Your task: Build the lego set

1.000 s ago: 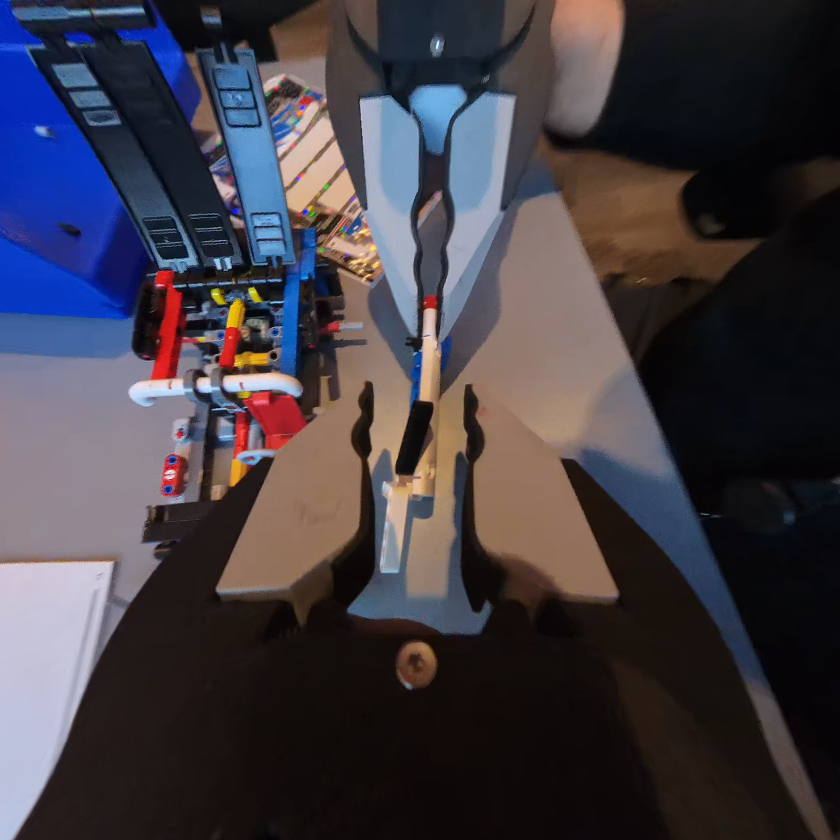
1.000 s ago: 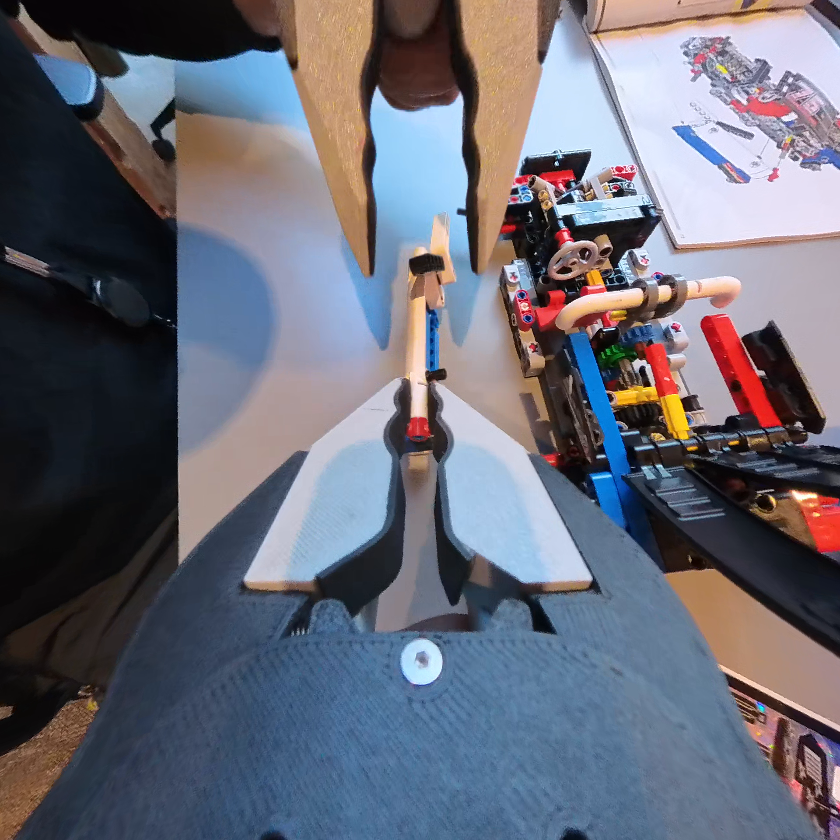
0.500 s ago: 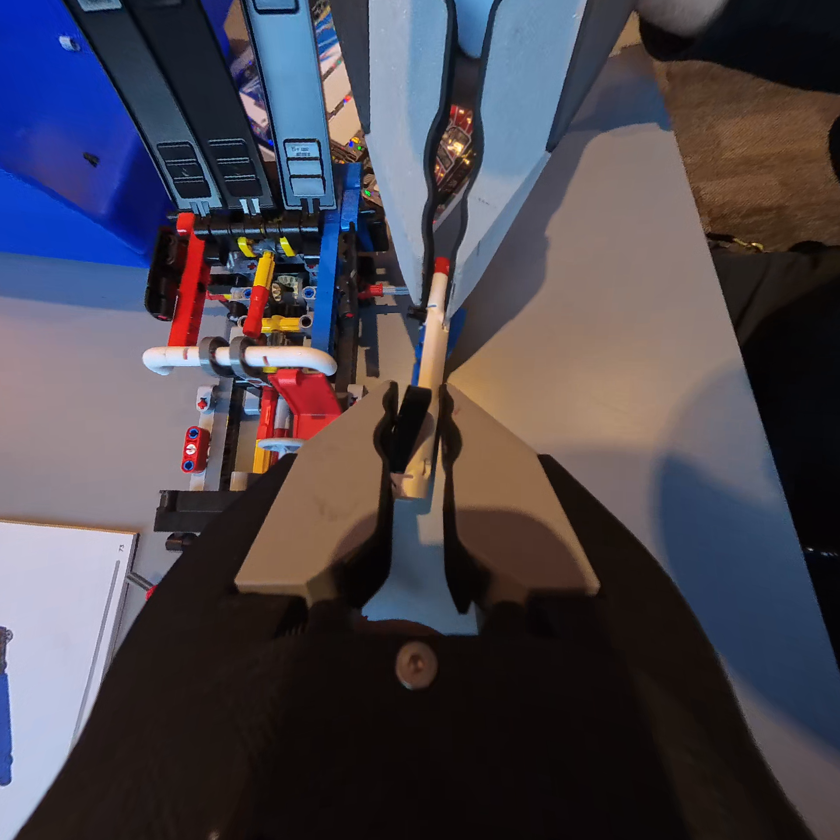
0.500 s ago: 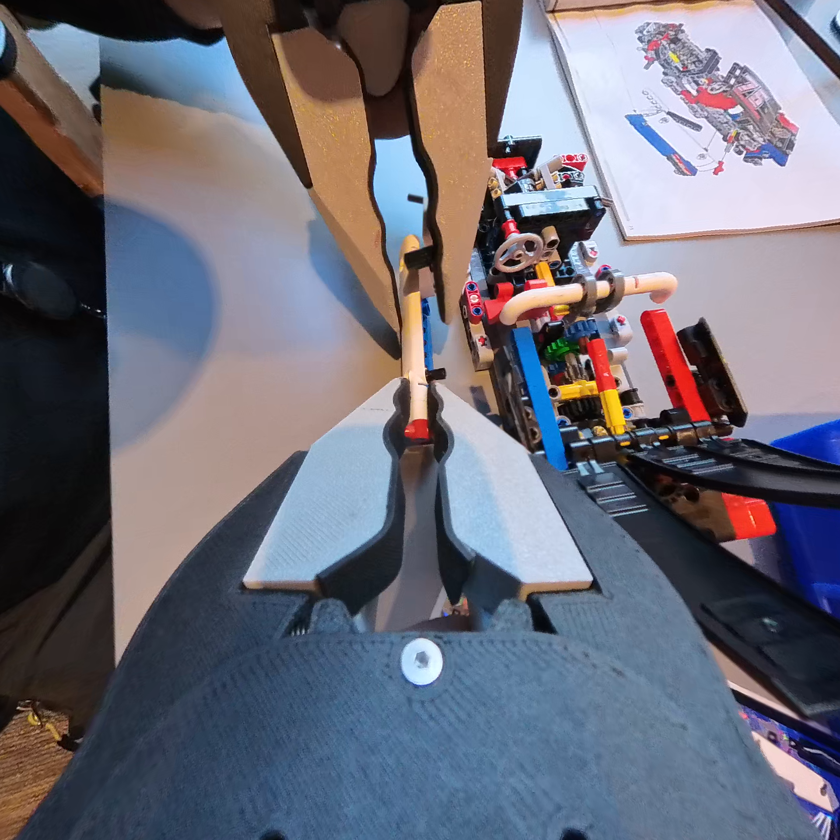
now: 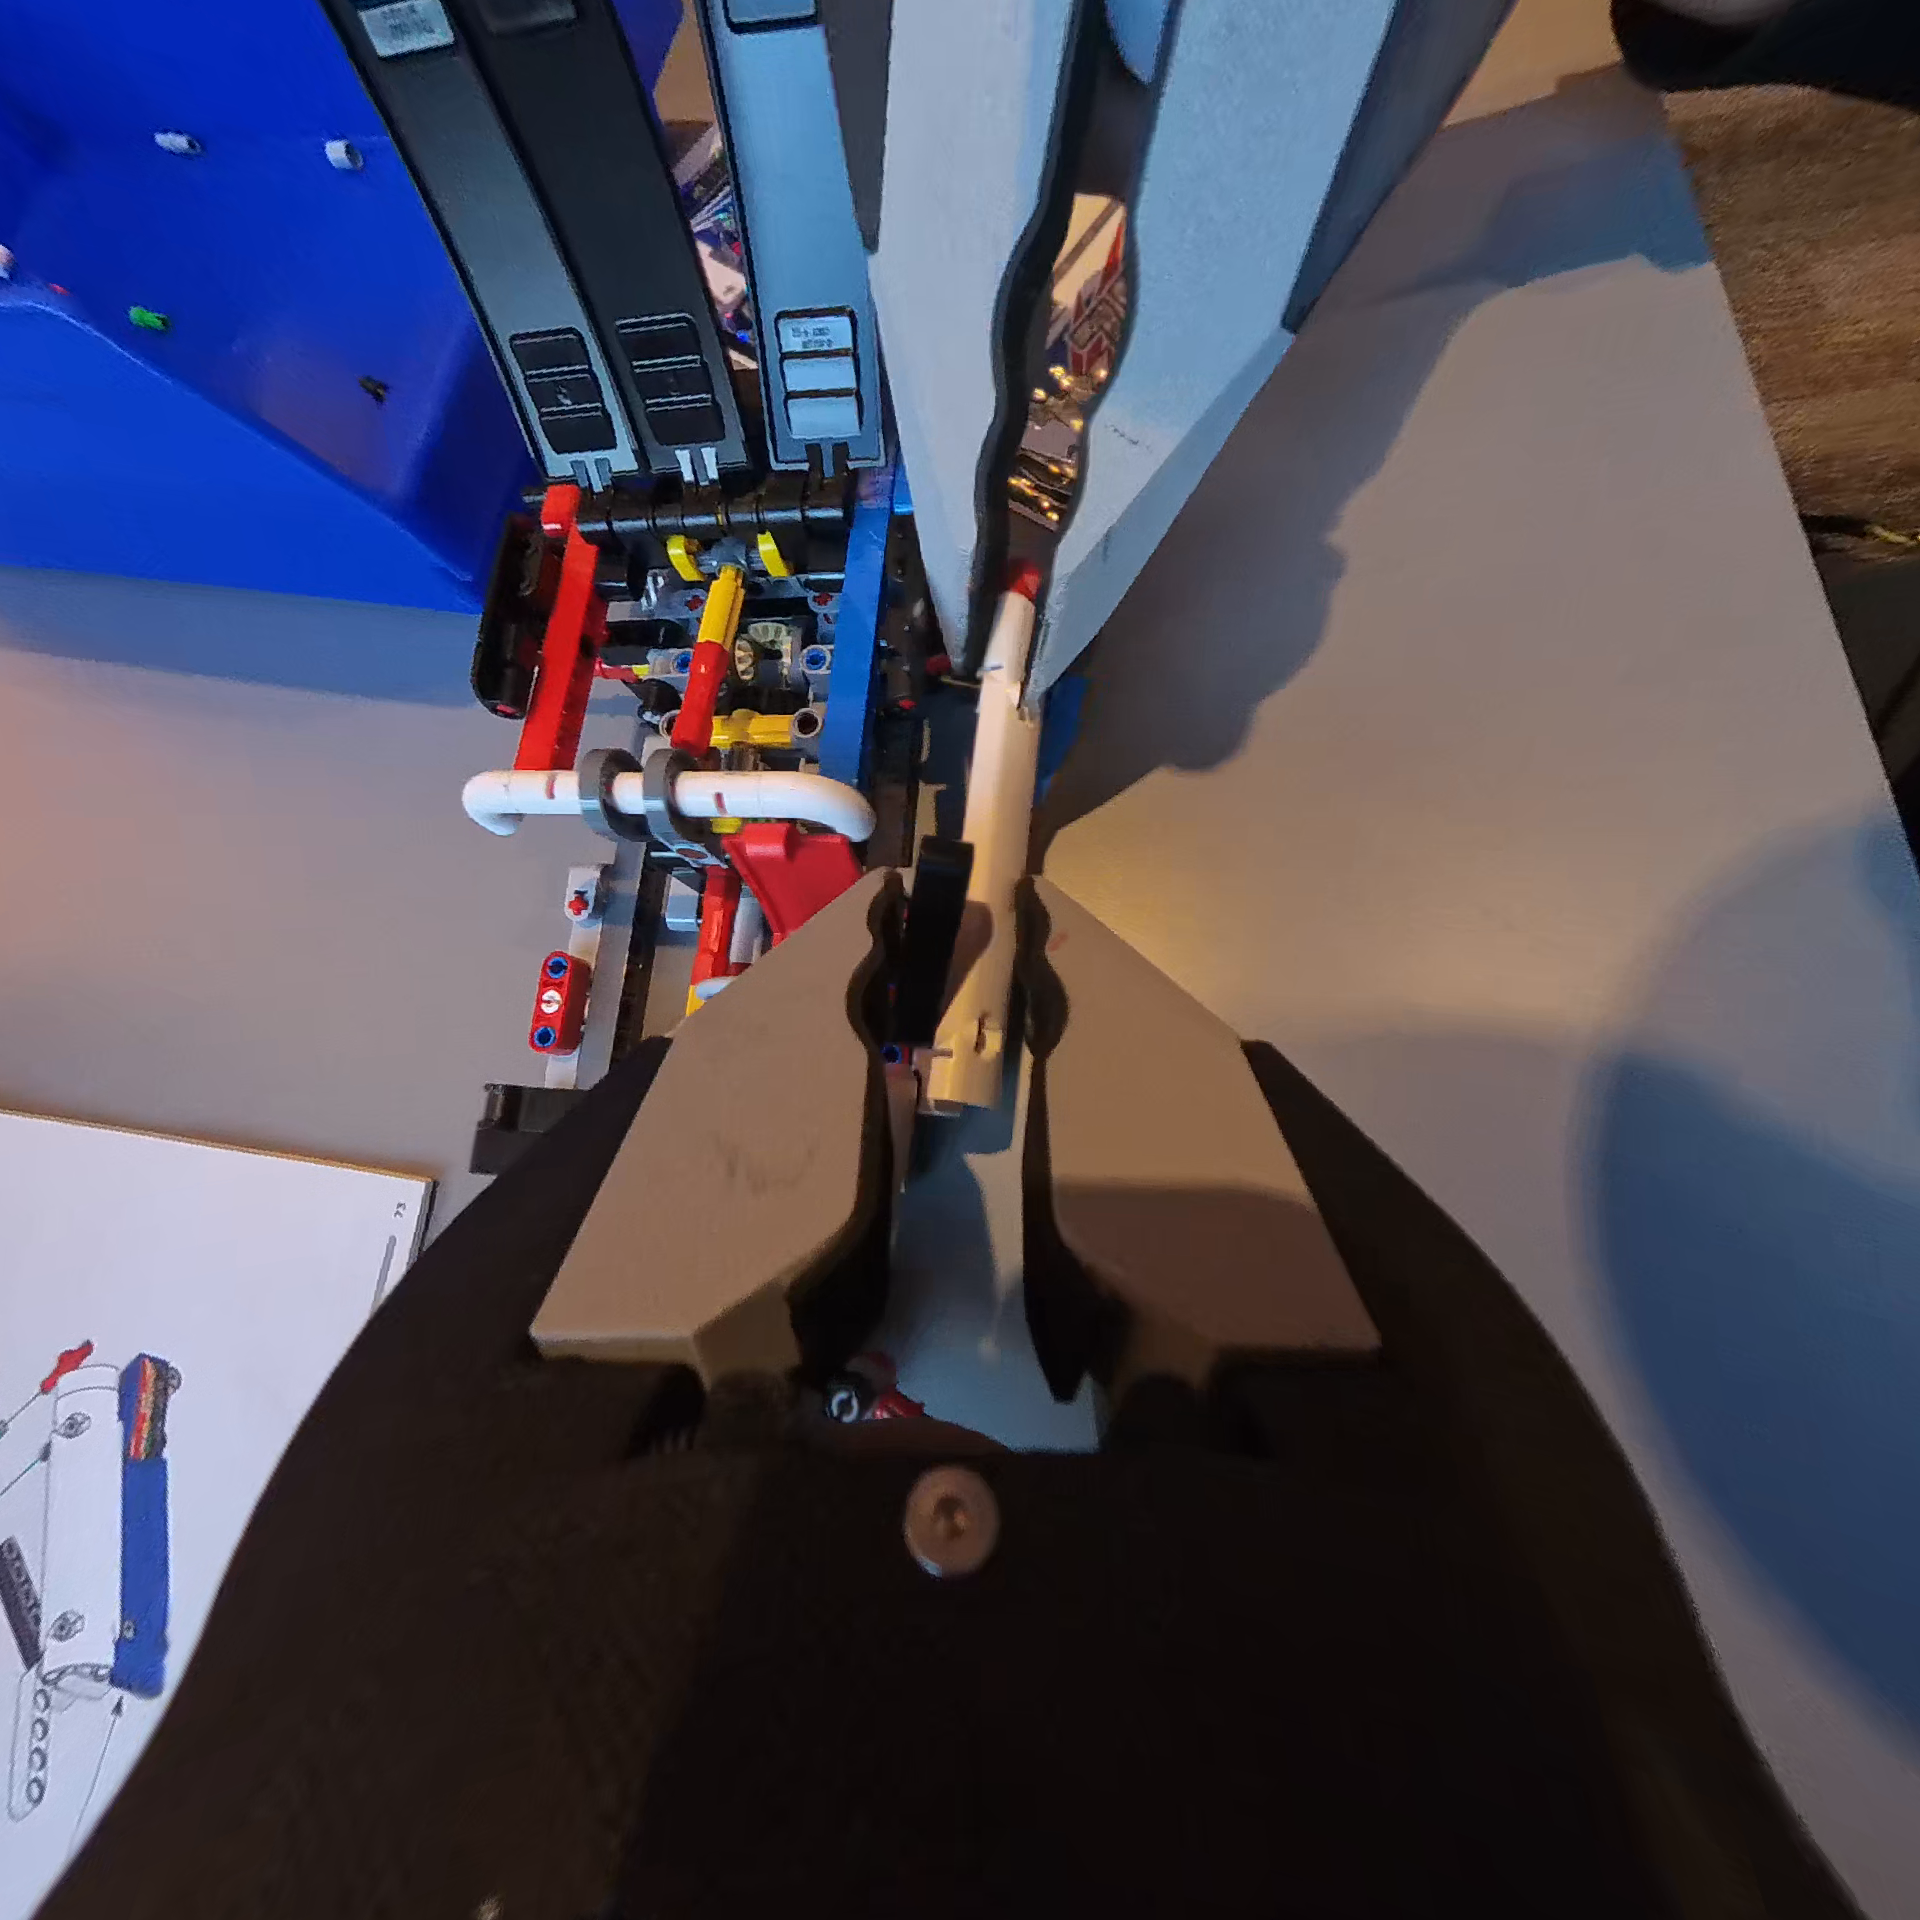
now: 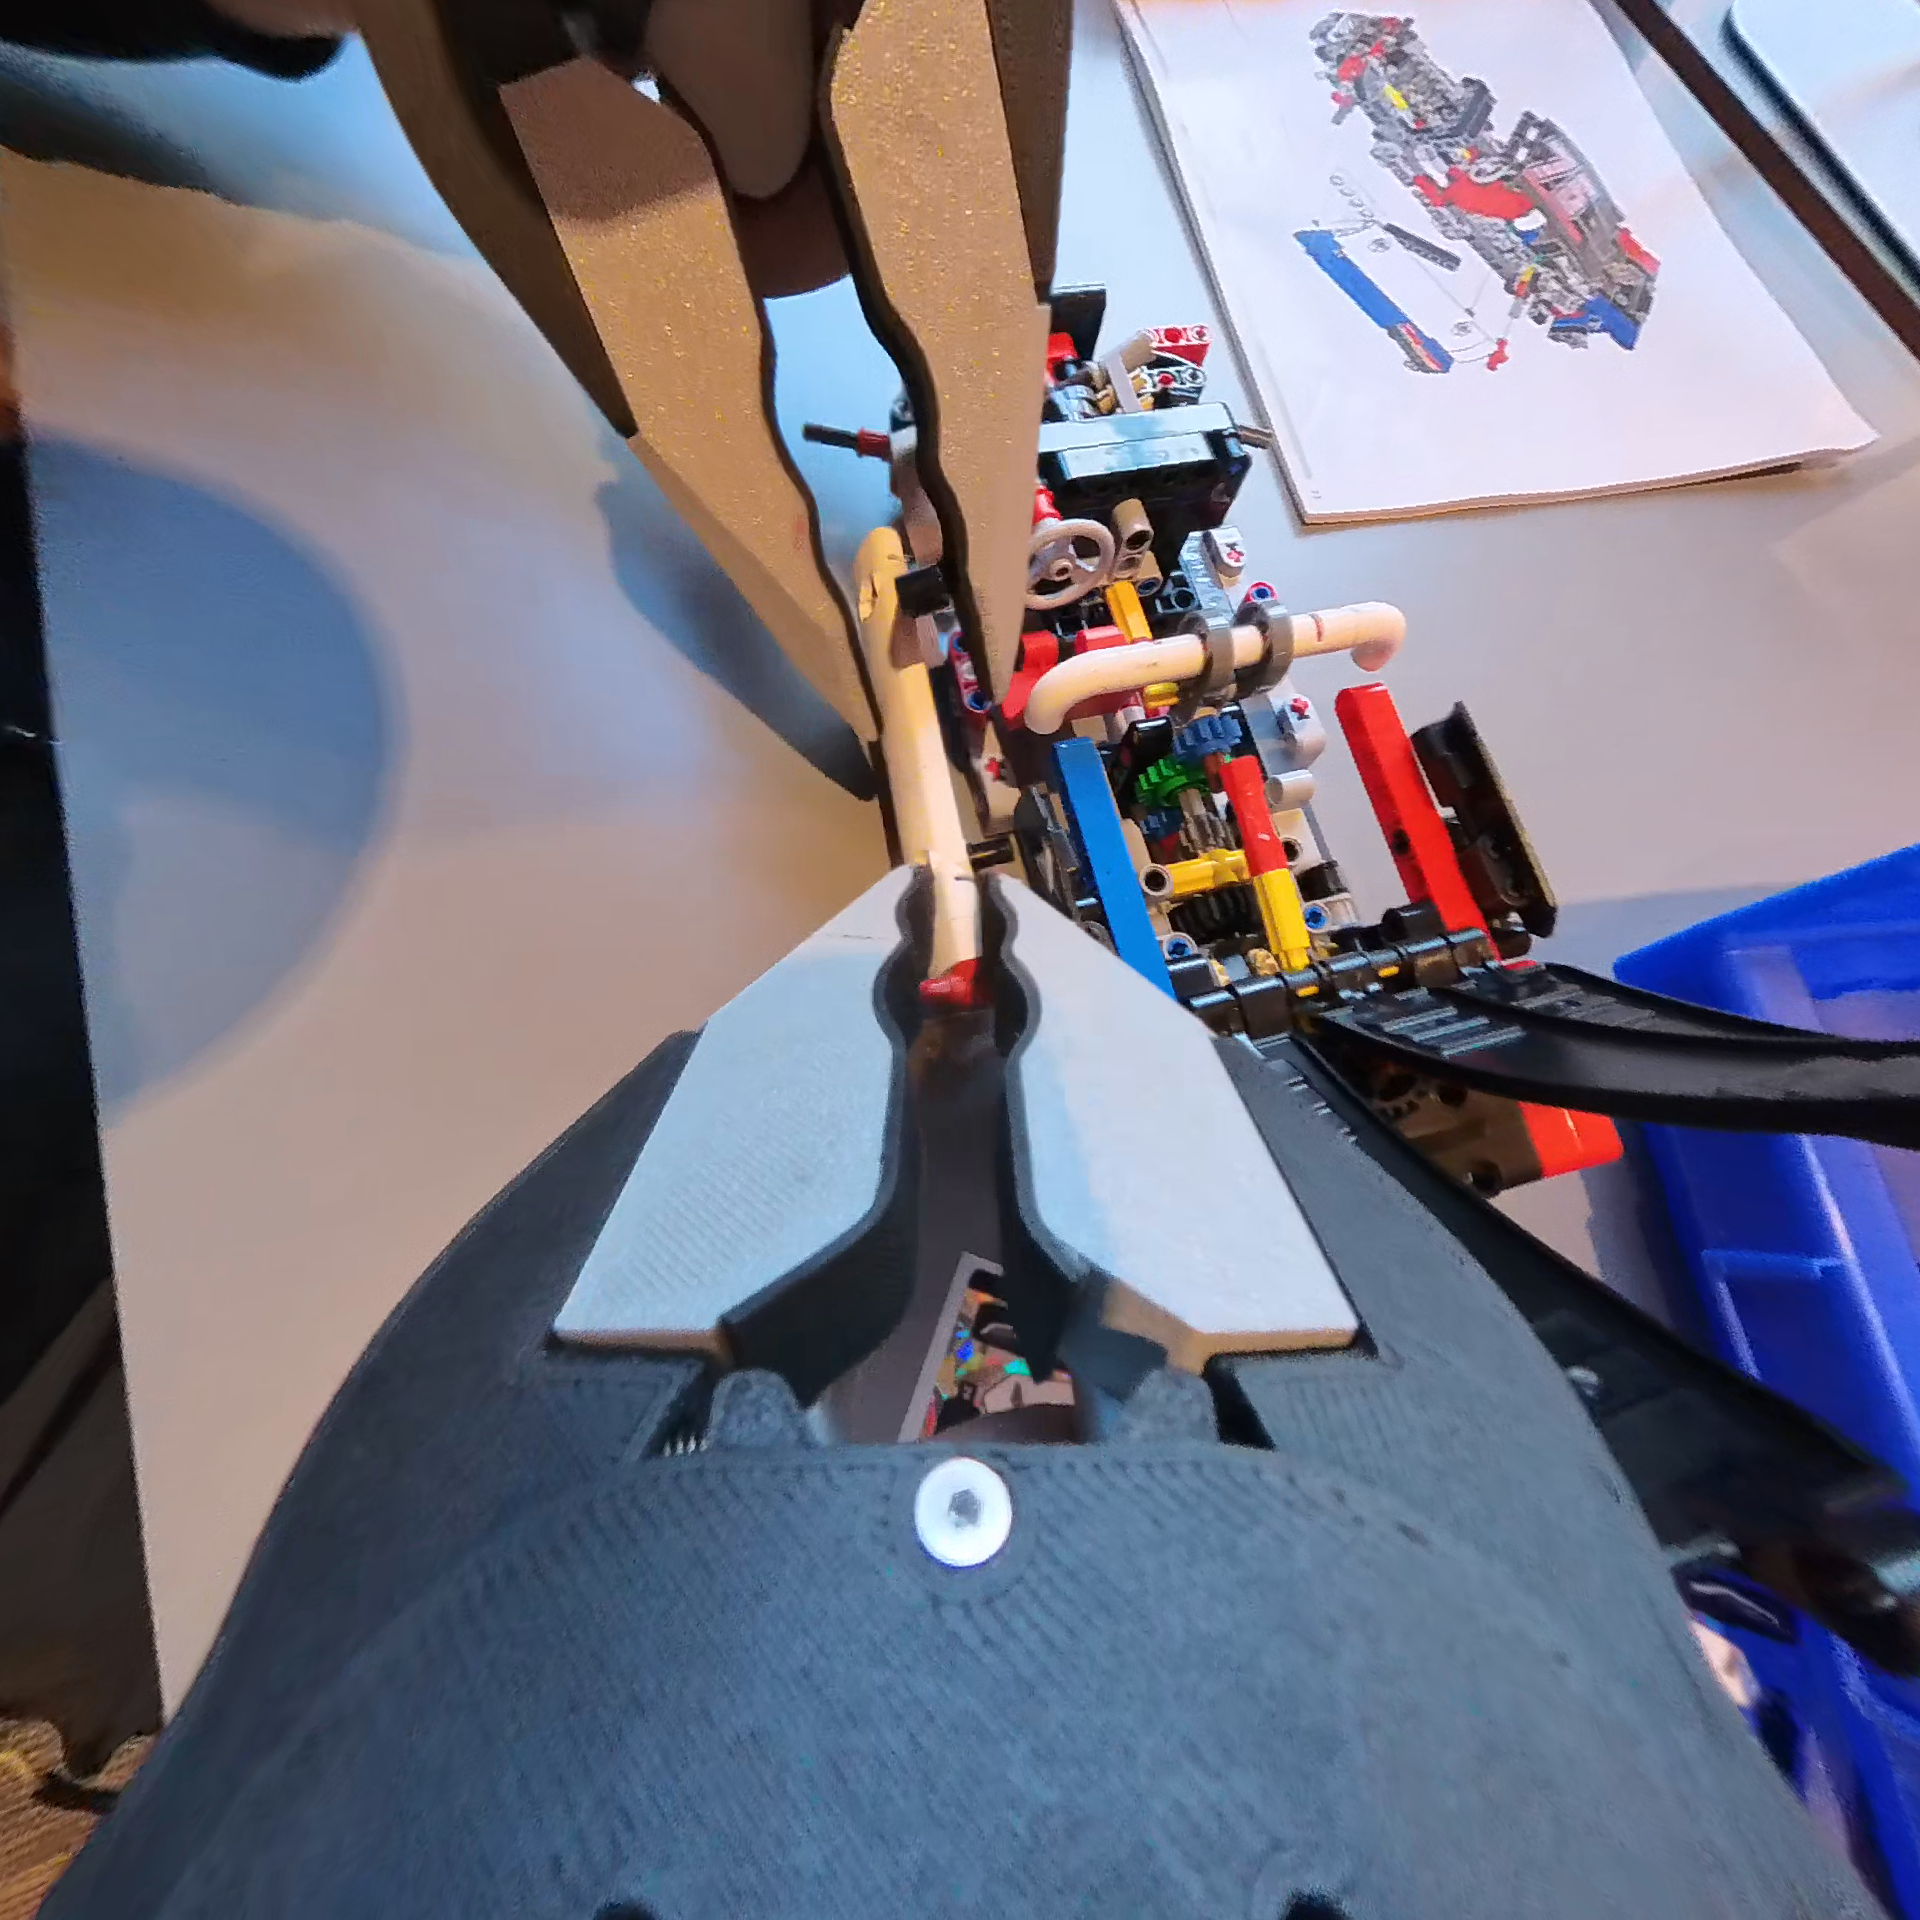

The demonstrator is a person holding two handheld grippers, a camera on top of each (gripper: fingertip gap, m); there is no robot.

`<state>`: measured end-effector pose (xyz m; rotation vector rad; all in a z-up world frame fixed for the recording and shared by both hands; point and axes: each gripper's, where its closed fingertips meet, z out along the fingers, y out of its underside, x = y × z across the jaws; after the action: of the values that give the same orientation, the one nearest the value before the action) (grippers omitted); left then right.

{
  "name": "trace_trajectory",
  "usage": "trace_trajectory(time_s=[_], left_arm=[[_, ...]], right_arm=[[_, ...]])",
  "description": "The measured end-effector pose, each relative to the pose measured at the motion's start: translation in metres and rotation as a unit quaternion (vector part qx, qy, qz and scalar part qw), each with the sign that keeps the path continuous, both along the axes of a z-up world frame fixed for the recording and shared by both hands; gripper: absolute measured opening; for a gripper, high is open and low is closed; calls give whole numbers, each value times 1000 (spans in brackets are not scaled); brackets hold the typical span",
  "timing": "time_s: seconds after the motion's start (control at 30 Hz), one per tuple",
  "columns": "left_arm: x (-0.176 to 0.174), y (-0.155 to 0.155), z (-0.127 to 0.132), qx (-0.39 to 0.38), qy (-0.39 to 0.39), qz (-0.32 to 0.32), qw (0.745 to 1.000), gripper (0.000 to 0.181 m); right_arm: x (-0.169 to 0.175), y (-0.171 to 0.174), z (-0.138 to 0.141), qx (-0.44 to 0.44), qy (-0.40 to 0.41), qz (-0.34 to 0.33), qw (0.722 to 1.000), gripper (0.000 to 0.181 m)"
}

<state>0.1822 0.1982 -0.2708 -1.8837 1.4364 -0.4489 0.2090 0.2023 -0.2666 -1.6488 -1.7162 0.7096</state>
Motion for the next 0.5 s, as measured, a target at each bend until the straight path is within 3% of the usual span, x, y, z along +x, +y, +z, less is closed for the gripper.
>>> trace_trajectory(time_s=[0.2,0.4,0.5], left_arm=[[0,-3,1,1,-1,-4,1000,14],[-3,-5,-1,-48,0,-22,999,12],[-6,-5,-1,-81,-5,-31,996,11]], right_arm=[[8,-2,2,43,-26,-6,999,20],[17,5,44,11,40,-4,999,32],[14,9,36,20,6,2,1000,37]])
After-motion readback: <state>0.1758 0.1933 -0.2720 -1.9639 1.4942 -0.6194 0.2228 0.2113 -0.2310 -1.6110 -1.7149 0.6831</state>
